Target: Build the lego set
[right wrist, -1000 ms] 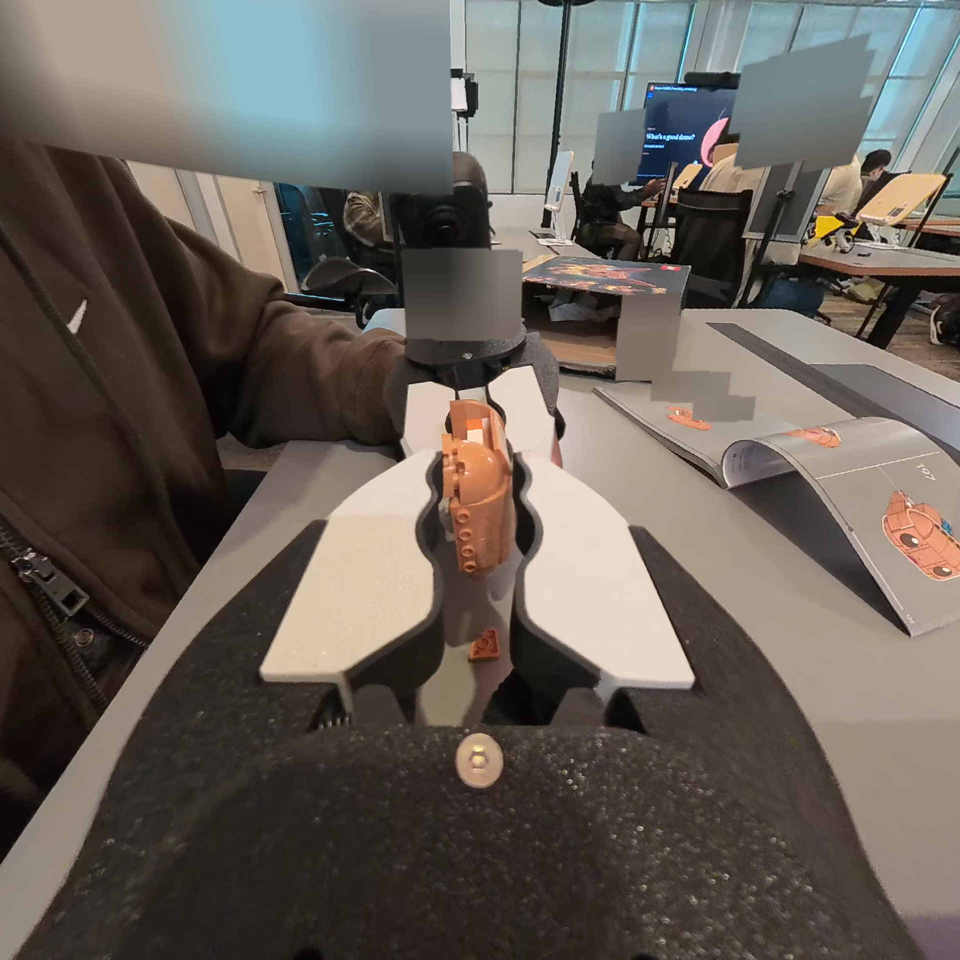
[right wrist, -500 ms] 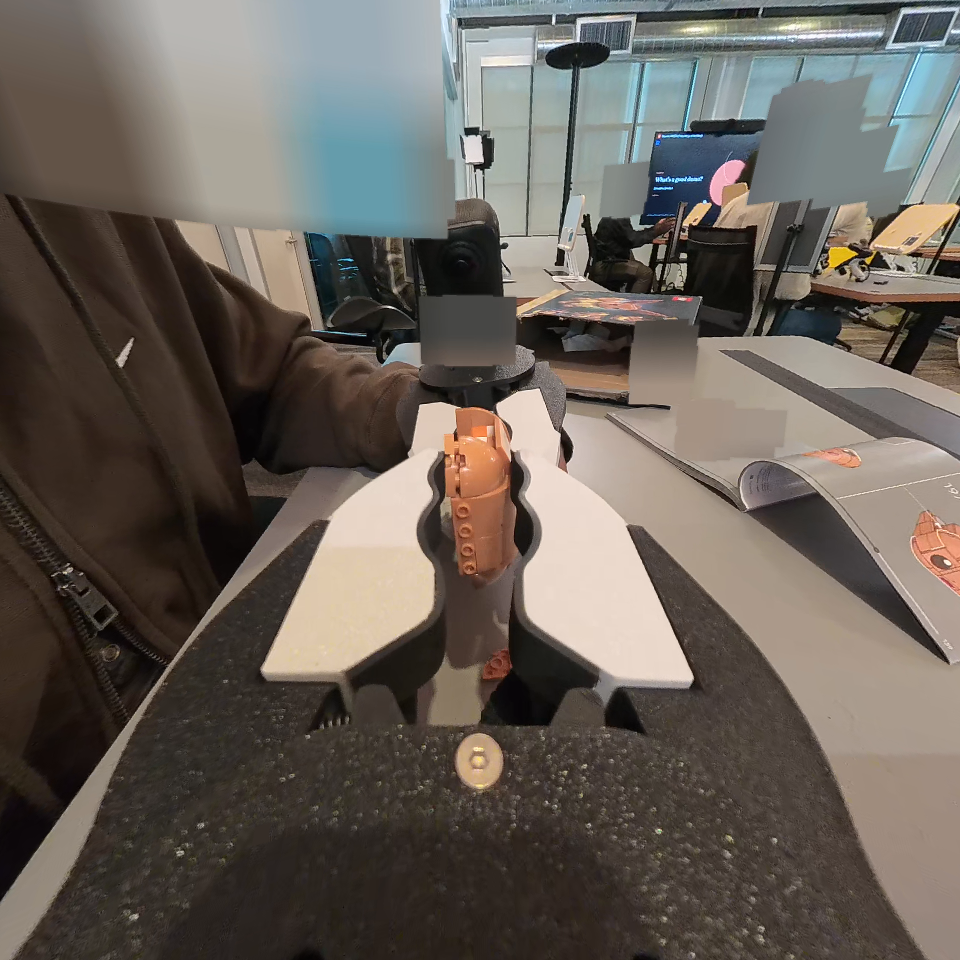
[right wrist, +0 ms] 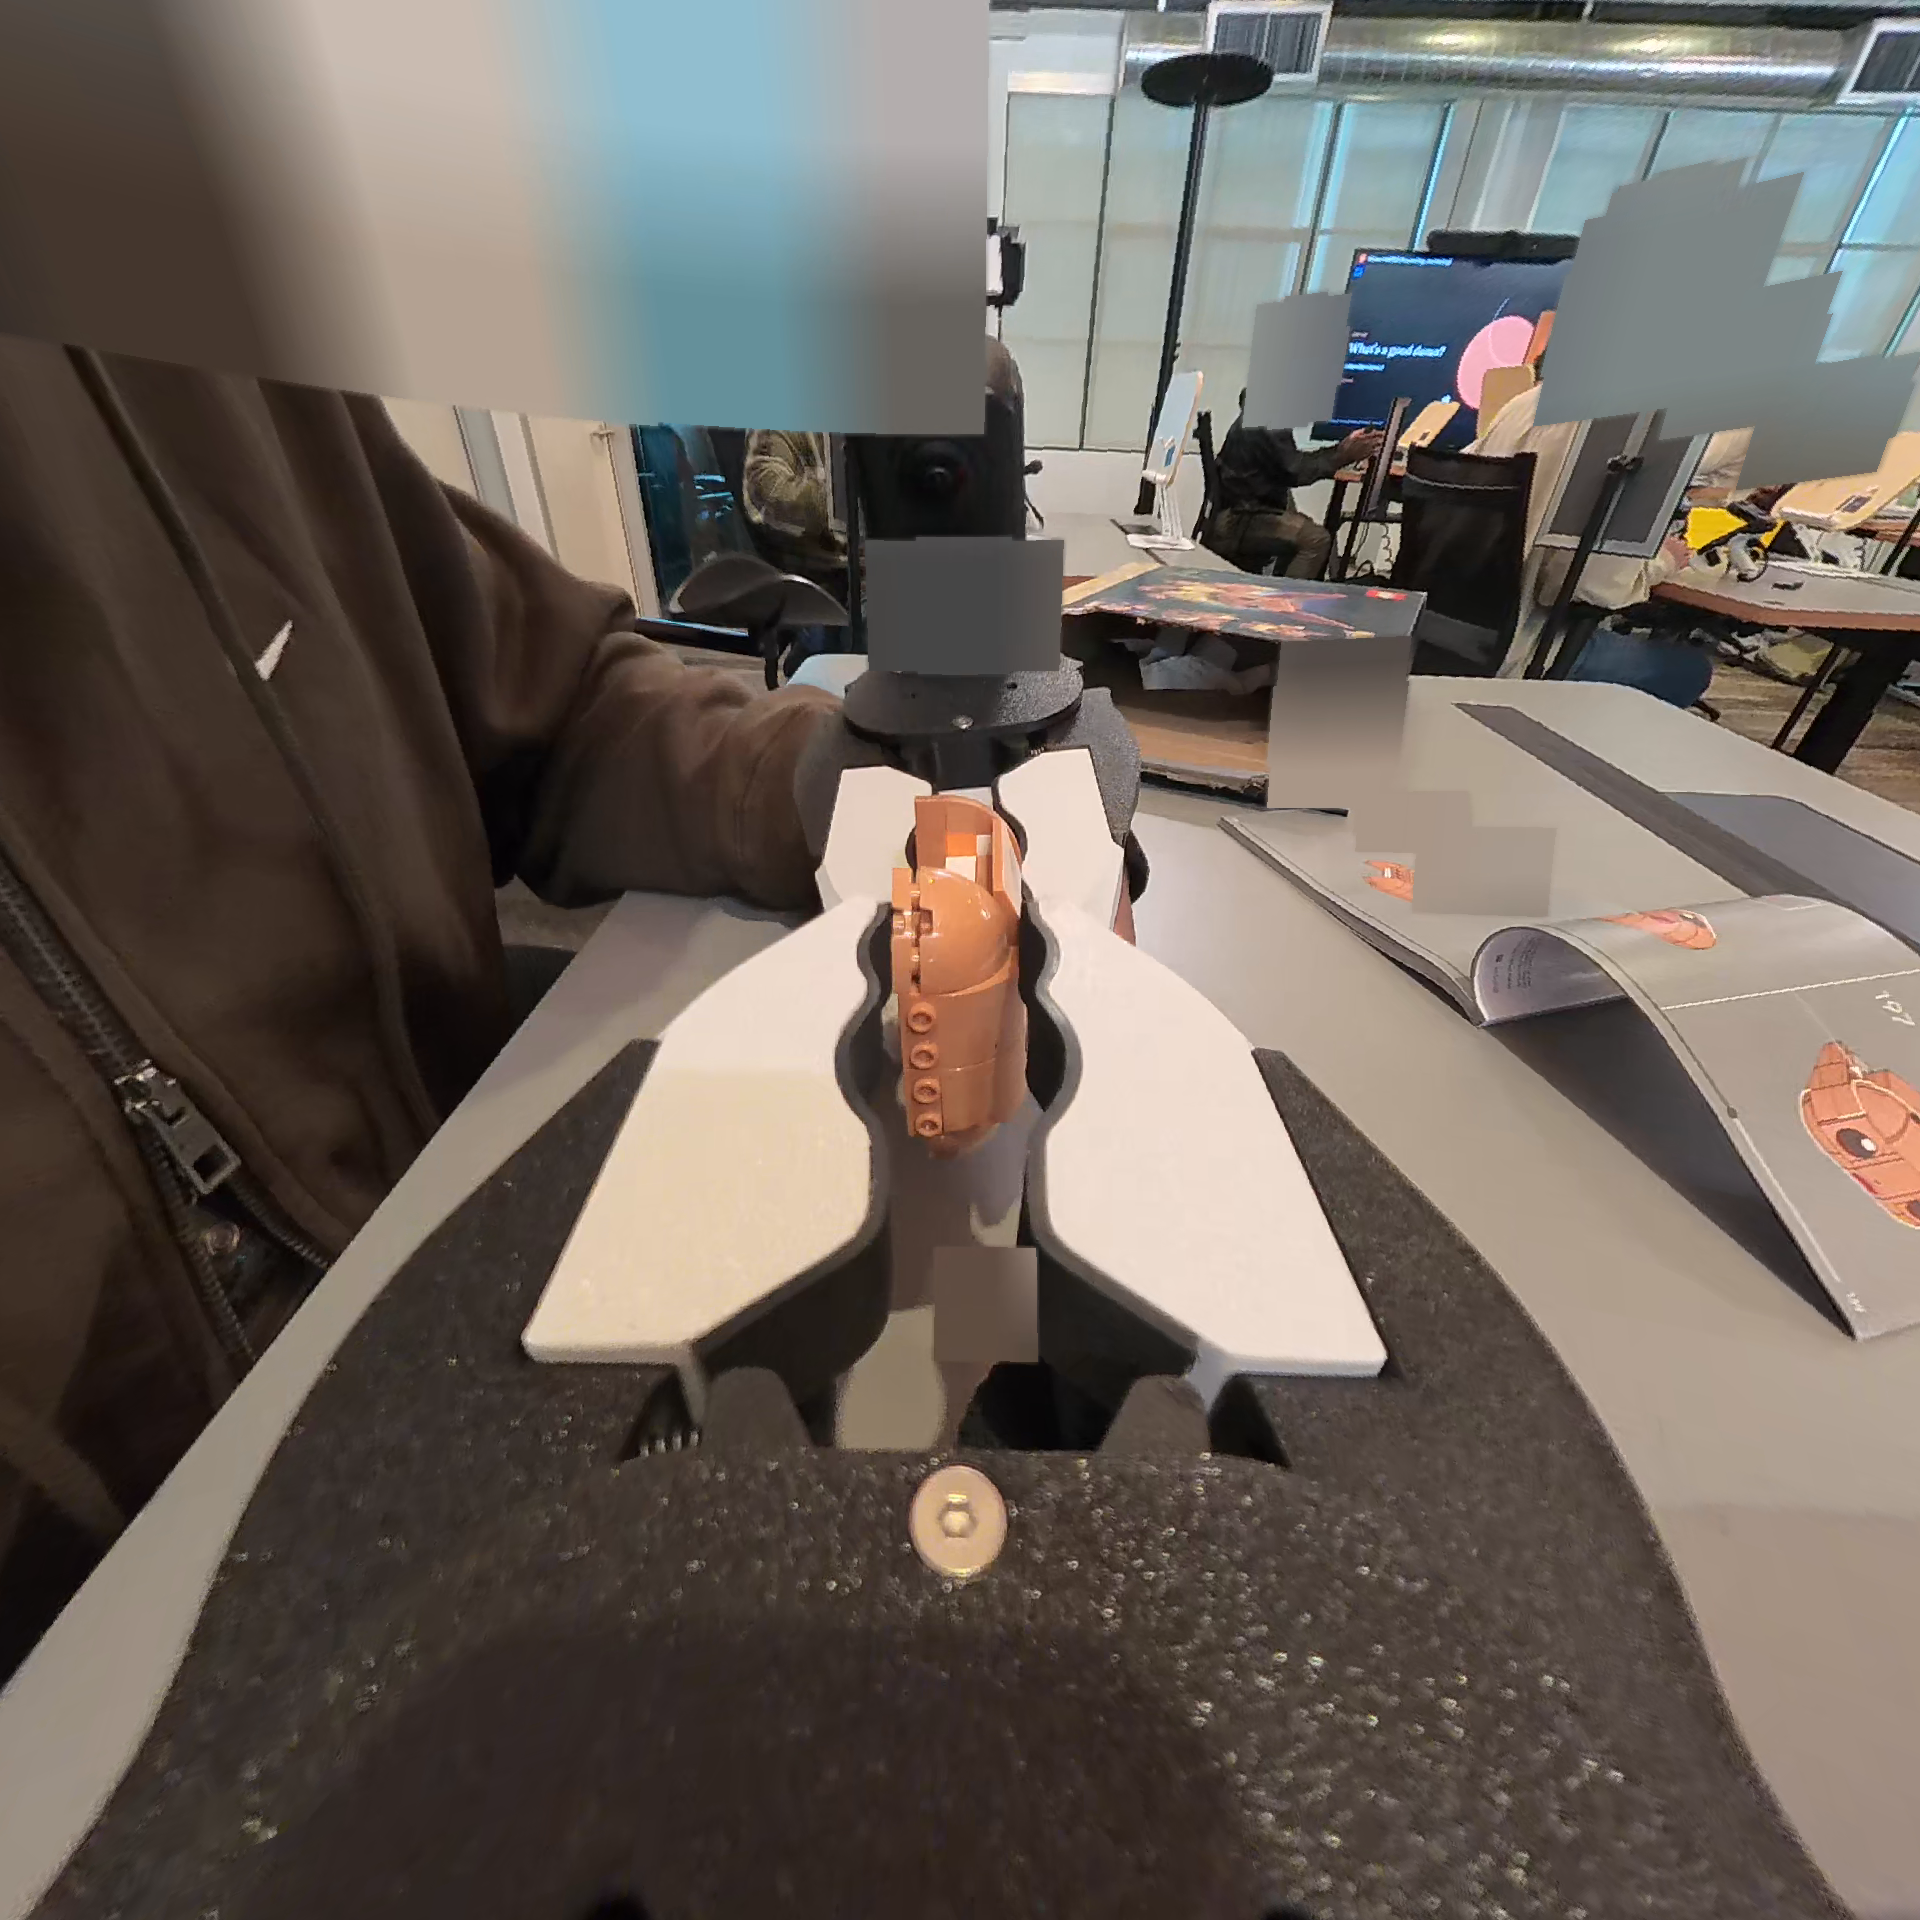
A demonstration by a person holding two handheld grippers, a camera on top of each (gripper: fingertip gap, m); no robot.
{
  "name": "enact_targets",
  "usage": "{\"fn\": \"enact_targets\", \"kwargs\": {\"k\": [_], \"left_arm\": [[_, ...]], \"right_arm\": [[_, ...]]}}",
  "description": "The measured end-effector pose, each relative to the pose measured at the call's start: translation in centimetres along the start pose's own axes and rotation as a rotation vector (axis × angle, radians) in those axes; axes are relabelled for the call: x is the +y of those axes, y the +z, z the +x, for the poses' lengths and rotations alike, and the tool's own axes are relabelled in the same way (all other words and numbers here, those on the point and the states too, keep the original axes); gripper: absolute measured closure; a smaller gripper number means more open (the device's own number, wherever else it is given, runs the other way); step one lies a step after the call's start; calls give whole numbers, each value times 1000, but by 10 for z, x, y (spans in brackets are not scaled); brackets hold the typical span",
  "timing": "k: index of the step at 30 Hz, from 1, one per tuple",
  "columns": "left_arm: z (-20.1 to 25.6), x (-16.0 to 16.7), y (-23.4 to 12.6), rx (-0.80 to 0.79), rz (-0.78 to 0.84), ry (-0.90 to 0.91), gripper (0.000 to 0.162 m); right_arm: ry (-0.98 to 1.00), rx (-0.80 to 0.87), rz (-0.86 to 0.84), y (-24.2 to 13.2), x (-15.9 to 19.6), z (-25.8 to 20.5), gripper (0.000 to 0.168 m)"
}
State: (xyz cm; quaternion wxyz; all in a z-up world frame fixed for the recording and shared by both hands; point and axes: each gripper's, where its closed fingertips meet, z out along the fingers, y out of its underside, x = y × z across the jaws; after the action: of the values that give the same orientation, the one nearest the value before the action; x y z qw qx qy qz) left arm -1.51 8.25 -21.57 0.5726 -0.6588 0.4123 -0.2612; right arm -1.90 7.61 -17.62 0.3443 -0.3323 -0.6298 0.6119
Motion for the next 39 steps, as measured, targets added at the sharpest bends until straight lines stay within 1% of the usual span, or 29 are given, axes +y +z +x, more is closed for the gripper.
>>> {"fn": "enact_targets", "kwargs": {"k": [13,23,28,39], "left_arm": [[0,0,1,-15,-18,11,136],[-3,0,1,-7,16,-83,136],[-4,-1,2,-6,37,-116,136],[-6,-1,2,-9,42,-124,136]], "right_arm": [[-19,-4,26,-1,0,0,147],[-84,65,9,-2,1,5,149],[-86,84,14,-2,0,7,149],[-103,113,8,-2,0,9,149]]}}
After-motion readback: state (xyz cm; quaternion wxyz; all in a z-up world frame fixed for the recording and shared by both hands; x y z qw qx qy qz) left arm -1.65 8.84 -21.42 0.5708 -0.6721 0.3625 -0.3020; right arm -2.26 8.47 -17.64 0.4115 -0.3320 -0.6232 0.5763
